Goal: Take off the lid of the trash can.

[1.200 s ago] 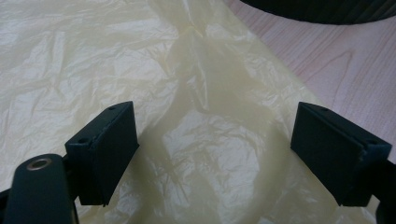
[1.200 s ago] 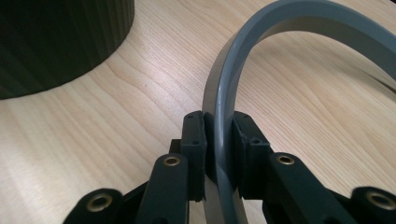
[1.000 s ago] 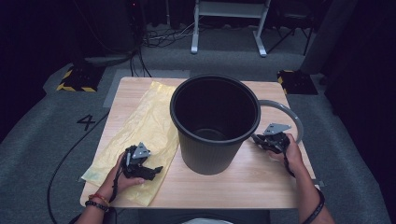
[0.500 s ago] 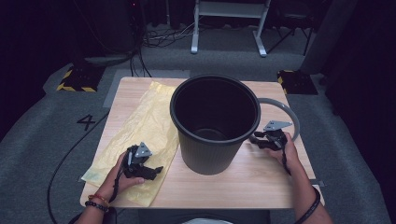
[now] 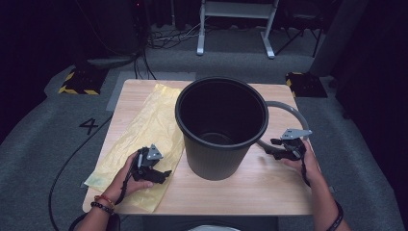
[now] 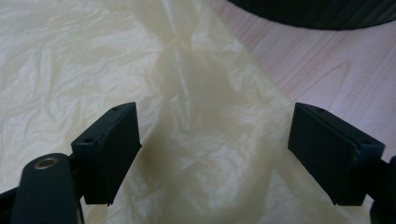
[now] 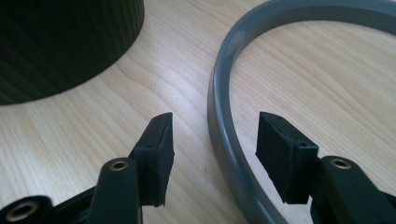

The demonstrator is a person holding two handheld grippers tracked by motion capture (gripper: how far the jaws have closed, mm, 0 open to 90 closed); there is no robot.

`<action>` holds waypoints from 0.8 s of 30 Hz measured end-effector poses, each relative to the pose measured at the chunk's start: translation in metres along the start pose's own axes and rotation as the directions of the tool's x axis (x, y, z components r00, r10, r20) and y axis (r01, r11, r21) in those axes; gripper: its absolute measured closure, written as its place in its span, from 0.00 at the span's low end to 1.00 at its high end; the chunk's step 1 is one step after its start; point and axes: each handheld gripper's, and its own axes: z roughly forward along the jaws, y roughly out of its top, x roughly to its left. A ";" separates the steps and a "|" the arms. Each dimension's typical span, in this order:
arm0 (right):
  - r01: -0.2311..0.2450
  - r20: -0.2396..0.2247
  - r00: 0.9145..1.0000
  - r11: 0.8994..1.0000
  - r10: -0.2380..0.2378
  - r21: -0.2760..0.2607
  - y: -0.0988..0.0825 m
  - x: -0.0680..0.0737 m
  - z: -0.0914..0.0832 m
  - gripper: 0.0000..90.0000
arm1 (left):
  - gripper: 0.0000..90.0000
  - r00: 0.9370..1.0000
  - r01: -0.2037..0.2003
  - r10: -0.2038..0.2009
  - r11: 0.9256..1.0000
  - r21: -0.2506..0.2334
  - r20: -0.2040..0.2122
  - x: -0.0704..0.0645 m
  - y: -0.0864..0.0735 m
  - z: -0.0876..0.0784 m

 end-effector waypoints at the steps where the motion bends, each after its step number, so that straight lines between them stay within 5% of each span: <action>1: -0.001 0.004 1.000 1.000 0.001 0.004 -0.002 0.000 -0.001 0.52 | 0.18 1.000 -0.003 0.003 1.000 -0.010 0.010 -0.002 0.002 -0.001; 6: -0.018 0.005 1.000 1.000 0.018 0.006 -0.009 -0.001 -0.003 0.52 | 0.18 1.000 -0.027 0.026 0.999 0.036 0.011 -0.009 0.005 0.009; 12: -0.026 0.007 1.000 1.000 0.026 0.006 -0.013 -0.001 -0.008 0.52 | 0.17 0.999 0.019 -0.021 0.999 0.033 0.044 -0.001 0.003 0.014; 18: -0.032 0.014 0.999 0.999 0.032 0.002 -0.016 0.000 -0.010 0.51 | 0.20 0.999 0.038 -0.040 0.996 0.080 0.025 0.008 0.008 0.012; 24: -0.028 0.010 1.000 1.000 0.028 0.006 -0.018 0.001 -0.011 0.51 | 0.55 0.998 0.057 -0.058 0.993 0.105 0.005 0.017 0.012 0.006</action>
